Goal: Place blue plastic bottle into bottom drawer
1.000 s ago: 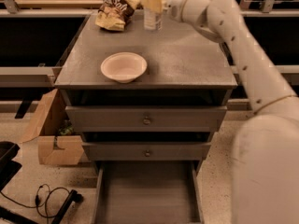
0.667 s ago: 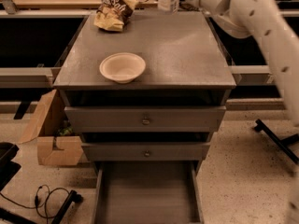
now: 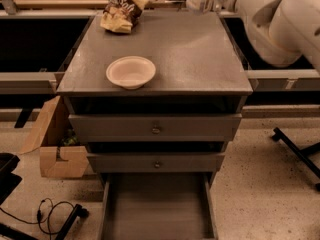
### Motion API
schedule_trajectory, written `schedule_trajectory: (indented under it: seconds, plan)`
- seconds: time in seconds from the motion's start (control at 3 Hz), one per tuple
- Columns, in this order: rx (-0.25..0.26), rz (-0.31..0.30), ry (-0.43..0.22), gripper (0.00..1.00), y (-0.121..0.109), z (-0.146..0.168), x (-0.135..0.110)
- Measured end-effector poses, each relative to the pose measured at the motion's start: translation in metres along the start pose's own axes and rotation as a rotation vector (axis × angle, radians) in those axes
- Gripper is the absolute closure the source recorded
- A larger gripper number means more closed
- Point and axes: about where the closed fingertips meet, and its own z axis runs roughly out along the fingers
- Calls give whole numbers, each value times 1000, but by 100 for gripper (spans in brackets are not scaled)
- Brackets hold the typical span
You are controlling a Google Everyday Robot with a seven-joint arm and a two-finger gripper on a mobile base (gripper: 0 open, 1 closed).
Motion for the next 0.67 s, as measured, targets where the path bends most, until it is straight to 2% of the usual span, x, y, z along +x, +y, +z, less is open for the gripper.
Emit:
schedule_trajectory:
  seconds: [0.33, 0.67]
  plan:
    - [59, 190, 50, 100, 43, -56, 5]
    - [116, 313, 105, 100, 66, -102, 45]
